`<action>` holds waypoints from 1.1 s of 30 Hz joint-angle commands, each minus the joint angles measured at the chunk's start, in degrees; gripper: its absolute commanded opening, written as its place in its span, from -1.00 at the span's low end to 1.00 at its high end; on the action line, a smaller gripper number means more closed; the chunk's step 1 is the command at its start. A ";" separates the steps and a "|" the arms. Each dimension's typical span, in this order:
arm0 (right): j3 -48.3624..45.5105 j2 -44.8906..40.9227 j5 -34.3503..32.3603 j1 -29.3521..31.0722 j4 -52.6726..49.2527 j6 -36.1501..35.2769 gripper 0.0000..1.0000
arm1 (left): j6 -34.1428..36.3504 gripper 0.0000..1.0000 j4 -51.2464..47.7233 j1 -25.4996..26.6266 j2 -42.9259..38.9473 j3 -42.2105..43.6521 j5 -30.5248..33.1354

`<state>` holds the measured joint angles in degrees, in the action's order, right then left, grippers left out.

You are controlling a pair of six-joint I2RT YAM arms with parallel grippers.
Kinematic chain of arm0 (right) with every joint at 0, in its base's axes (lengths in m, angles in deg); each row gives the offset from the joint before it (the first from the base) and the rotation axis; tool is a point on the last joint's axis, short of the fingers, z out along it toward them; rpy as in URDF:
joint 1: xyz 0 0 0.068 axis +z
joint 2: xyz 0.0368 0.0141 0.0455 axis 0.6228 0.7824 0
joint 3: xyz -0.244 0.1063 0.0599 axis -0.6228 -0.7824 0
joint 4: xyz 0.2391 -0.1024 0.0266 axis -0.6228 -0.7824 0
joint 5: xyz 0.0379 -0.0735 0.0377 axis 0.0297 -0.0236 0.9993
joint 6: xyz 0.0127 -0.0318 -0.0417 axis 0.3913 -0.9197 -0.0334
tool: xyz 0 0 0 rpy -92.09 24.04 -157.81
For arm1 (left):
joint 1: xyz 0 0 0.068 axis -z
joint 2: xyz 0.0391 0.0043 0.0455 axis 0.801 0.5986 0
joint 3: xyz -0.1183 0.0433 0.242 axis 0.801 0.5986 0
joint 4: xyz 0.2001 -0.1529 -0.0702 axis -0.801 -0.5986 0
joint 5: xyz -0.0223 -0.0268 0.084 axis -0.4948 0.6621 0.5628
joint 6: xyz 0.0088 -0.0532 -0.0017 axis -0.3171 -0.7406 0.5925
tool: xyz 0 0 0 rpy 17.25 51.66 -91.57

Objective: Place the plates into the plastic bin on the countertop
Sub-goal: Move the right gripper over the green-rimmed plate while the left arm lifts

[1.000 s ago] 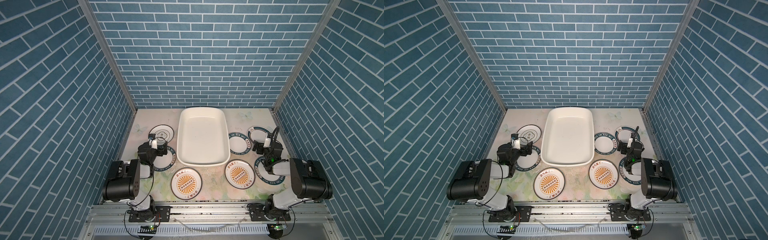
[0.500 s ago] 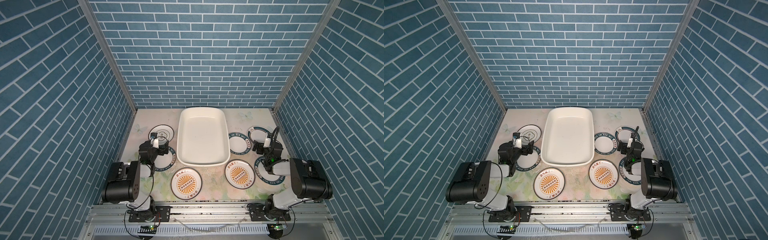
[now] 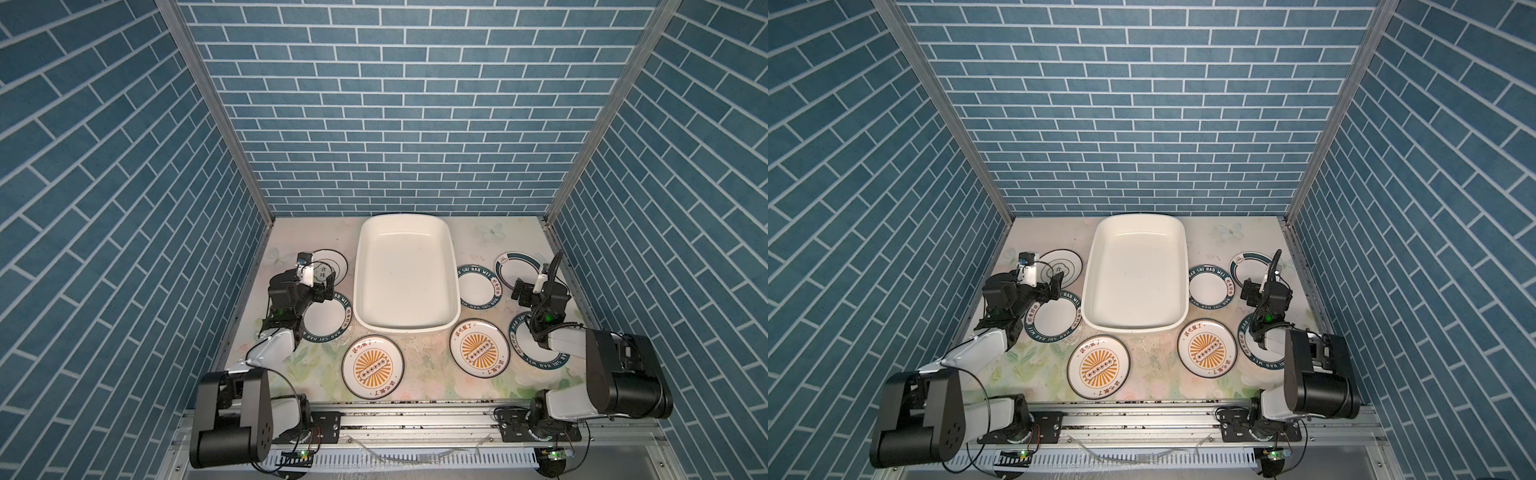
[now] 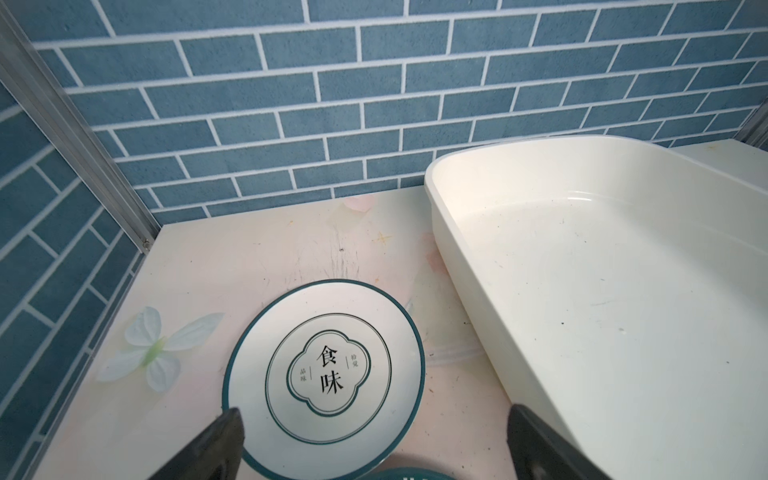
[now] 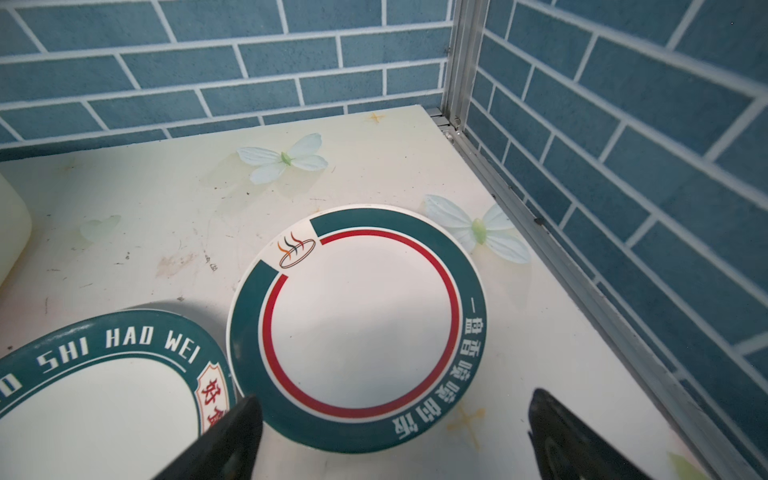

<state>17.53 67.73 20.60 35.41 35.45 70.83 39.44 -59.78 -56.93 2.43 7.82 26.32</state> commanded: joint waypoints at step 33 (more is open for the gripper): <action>18.36 -12.32 33.73 -0.11 -55.72 31.00 0.57 | 11.76 0.99 -80.02 0.44 -3.07 -44.44 -18.87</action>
<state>37.02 55.12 51.68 35.25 -20.75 98.78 51.42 -134.97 -56.82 -0.98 -35.55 10.13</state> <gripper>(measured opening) 0.792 0.995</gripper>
